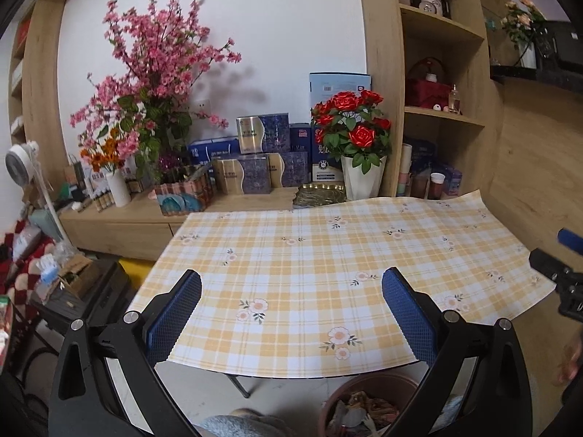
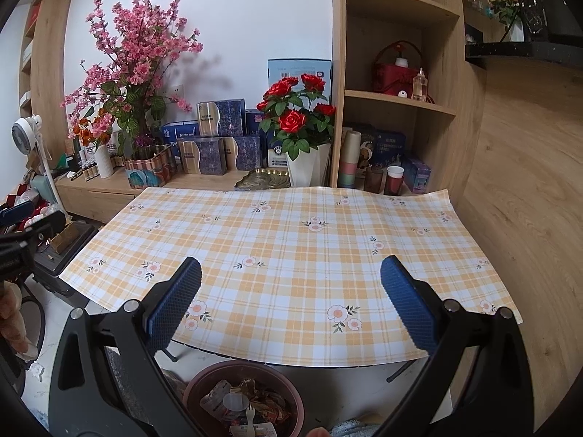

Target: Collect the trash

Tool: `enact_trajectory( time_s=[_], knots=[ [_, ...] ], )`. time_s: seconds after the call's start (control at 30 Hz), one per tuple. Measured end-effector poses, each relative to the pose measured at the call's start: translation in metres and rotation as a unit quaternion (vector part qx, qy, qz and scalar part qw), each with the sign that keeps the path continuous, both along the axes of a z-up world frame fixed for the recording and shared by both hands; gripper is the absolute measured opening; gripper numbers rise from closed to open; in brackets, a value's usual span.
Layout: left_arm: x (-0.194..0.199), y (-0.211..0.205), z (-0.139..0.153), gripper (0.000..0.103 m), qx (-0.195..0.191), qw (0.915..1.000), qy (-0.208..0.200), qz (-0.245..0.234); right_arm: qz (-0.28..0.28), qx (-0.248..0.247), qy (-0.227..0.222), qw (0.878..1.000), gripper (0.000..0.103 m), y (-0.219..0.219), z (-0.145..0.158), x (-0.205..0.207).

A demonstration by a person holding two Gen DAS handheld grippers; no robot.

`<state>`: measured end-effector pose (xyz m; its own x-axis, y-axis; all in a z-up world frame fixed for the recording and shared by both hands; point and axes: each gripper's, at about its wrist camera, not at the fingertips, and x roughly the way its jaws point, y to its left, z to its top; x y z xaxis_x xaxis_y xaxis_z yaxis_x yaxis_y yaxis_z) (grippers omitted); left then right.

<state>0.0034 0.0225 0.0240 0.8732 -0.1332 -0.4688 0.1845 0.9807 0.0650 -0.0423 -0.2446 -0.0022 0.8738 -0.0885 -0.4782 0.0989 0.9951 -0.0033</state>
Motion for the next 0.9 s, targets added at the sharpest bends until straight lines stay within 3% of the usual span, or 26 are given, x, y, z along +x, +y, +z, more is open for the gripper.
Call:
enact_trajectory(
  time_s=[0.3, 0.43, 0.57, 0.9],
  knots=[
    [-0.001, 0.003, 0.003, 0.097, -0.014, 0.9998, 0.005, -0.013, 0.003, -0.005, -0.008, 1.0, 0.097, 0.004, 0.008, -0.006],
    [-0.008, 0.003, 0.007, 0.097, -0.009, 0.9998, -0.02, 0.002, 0.003, -0.005, -0.015, 1.0, 0.097, 0.004, 0.012, -0.009],
    [-0.009, 0.007, 0.011, 0.097, -0.021, 0.9996, -0.019, 0.002, 0.003, -0.005, -0.018, 1.0, 0.097, 0.005, 0.016, -0.01],
    [-0.011, 0.003, 0.017, 0.097, 0.005, 0.9996, -0.026, 0.015, 0.008, -0.007, -0.021, 1.0, 0.097, 0.008, 0.019, -0.01]
  ],
)
